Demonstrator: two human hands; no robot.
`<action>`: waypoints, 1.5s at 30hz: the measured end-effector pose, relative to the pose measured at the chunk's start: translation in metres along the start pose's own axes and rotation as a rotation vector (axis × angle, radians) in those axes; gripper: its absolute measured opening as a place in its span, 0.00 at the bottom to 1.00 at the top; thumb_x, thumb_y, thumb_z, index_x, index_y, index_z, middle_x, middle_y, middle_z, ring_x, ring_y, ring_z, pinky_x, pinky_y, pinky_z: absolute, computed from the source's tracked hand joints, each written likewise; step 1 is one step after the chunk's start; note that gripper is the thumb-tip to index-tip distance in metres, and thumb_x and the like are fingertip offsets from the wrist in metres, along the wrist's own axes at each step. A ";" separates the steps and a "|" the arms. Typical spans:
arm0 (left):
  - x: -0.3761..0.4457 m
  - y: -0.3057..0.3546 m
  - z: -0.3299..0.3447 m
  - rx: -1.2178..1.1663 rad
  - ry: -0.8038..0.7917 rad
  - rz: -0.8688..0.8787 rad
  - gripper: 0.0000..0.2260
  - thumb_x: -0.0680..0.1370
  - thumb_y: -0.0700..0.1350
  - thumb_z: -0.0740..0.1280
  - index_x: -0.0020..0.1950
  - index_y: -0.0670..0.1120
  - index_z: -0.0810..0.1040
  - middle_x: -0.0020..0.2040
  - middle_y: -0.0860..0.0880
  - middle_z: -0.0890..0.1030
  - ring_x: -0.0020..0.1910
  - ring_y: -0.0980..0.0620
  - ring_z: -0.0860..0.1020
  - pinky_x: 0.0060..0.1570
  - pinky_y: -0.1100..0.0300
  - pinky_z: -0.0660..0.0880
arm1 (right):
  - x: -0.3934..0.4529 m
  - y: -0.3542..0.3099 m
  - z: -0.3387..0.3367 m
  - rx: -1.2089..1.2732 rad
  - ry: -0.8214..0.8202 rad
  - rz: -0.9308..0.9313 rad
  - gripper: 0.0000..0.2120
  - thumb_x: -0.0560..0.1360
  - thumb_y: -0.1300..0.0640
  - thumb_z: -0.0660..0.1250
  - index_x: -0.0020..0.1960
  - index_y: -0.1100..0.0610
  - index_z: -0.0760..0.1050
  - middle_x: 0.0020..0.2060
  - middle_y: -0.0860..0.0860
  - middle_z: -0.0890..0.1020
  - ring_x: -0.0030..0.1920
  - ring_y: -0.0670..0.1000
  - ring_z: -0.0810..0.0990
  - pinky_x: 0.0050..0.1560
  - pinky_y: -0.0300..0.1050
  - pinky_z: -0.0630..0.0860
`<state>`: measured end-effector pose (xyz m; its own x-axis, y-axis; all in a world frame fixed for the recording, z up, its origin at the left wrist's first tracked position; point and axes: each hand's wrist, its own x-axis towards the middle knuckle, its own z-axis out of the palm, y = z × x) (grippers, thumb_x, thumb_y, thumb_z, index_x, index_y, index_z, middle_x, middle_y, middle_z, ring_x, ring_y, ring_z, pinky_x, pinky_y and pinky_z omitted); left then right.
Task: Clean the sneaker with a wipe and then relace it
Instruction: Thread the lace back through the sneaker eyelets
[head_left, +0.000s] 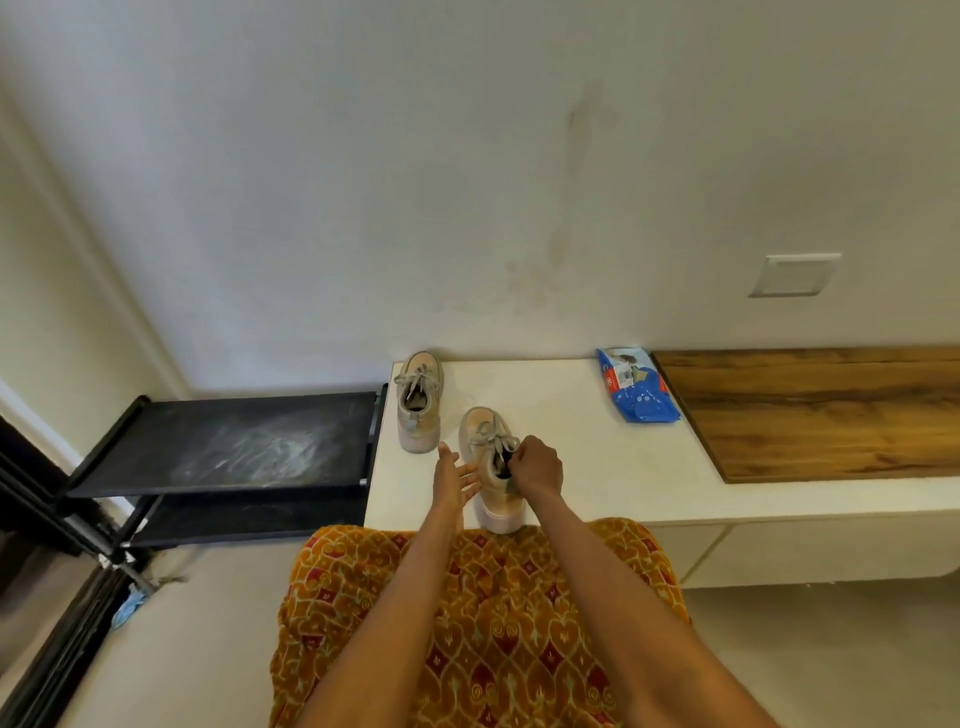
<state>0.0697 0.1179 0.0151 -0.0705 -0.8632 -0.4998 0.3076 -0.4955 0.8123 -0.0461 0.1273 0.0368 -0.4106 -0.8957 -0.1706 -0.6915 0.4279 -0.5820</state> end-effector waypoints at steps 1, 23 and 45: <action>0.004 0.003 0.001 -0.022 0.008 0.027 0.25 0.83 0.55 0.48 0.73 0.40 0.59 0.64 0.36 0.73 0.61 0.40 0.73 0.57 0.51 0.71 | 0.008 -0.008 -0.001 0.001 0.027 0.006 0.11 0.78 0.58 0.58 0.54 0.62 0.75 0.53 0.59 0.80 0.54 0.60 0.78 0.46 0.46 0.72; 0.104 0.032 -0.021 0.978 0.633 0.647 0.18 0.71 0.39 0.72 0.59 0.43 0.74 0.59 0.41 0.72 0.56 0.44 0.72 0.50 0.54 0.76 | 0.098 -0.026 0.057 0.260 -0.124 -0.325 0.24 0.77 0.50 0.64 0.71 0.54 0.65 0.65 0.55 0.72 0.63 0.53 0.72 0.57 0.41 0.69; 0.122 0.083 -0.196 1.059 0.687 0.484 0.04 0.73 0.35 0.64 0.47 0.40 0.74 0.52 0.43 0.75 0.41 0.47 0.72 0.41 0.57 0.68 | 0.064 -0.166 0.167 0.012 -0.103 -0.443 0.17 0.74 0.53 0.65 0.61 0.56 0.72 0.58 0.57 0.73 0.53 0.59 0.77 0.47 0.47 0.73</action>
<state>0.2720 -0.0098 -0.0377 0.4168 -0.9028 0.1057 -0.7289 -0.2625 0.6323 0.1418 -0.0214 -0.0100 -0.0151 -0.9997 0.0189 -0.7798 0.0000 -0.6260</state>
